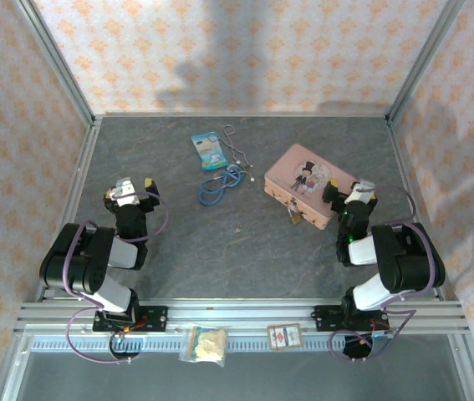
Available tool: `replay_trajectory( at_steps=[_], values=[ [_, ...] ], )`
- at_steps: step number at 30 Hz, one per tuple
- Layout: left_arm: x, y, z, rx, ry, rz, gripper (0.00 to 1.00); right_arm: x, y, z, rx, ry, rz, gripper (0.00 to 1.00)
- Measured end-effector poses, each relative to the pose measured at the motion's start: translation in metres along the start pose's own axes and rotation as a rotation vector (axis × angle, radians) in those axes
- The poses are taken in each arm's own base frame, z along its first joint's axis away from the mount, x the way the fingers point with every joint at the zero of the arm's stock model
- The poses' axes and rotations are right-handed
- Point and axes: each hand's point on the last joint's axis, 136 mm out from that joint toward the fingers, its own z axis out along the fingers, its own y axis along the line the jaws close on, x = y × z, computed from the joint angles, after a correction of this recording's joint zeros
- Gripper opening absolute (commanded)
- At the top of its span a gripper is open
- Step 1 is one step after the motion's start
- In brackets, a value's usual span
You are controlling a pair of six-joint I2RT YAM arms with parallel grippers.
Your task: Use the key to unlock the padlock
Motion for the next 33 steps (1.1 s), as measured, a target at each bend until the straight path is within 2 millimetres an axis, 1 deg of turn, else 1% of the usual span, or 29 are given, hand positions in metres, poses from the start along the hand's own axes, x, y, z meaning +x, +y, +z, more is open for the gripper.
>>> replay_trajectory(
  at_steps=[9, 11, 13, 15, 18, 21, 23, 25, 26, 28, 30, 33],
  values=[
    [0.0, -0.001, 0.0, 0.003, 0.0, 0.0, 0.99, 0.0, 0.002, -0.001, -0.001, 0.006, -0.007, 1.0],
    [0.0, 0.0, -0.001, -0.007, -0.001, 0.002, 0.99, -0.006, 0.006, -0.001, 0.0, 0.008, -0.017, 1.0],
    [-0.003, -0.001, -0.003, -0.018, -0.01, 0.007, 0.99, -0.022, 0.015, 0.001, 0.001, -0.006, -0.018, 1.0],
    [-0.011, -0.002, -0.006, -0.03, -0.023, 0.012, 0.99, -0.044, 0.021, 0.004, 0.015, -0.025, 0.008, 1.0],
    [-0.034, -0.01, -0.009, -0.029, -0.044, 0.007, 0.99, -0.078, 0.024, 0.005, 0.05, -0.04, 0.101, 1.0],
    [-0.065, -0.023, -0.005, -0.016, -0.057, -0.058, 0.99, -0.097, 0.025, 0.004, 0.084, 0.005, 0.197, 1.0],
    [-0.081, -0.031, -0.001, 0.009, -0.048, -0.124, 0.99, -0.097, 0.025, 0.003, 0.109, 0.066, 0.238, 1.0],
    [-0.086, -0.039, 0.0, 0.046, -0.023, -0.196, 0.99, -0.088, 0.024, 0.001, 0.133, 0.145, 0.257, 1.0],
    [-0.083, -0.044, -0.001, 0.071, 0.001, -0.24, 0.99, -0.081, 0.024, -0.001, 0.138, 0.191, 0.264, 1.0],
    [-0.071, -0.055, -0.002, 0.12, 0.061, -0.308, 0.99, -0.065, 0.025, -0.008, 0.132, 0.278, 0.277, 1.0],
    [-0.053, -0.073, -0.005, 0.189, 0.141, -0.379, 0.99, -0.047, 0.028, -0.015, 0.119, 0.366, 0.294, 1.0],
    [-0.035, -0.1, -0.014, 0.281, 0.237, -0.437, 0.99, -0.03, 0.027, -0.022, 0.121, 0.452, 0.314, 1.0]
  ],
)
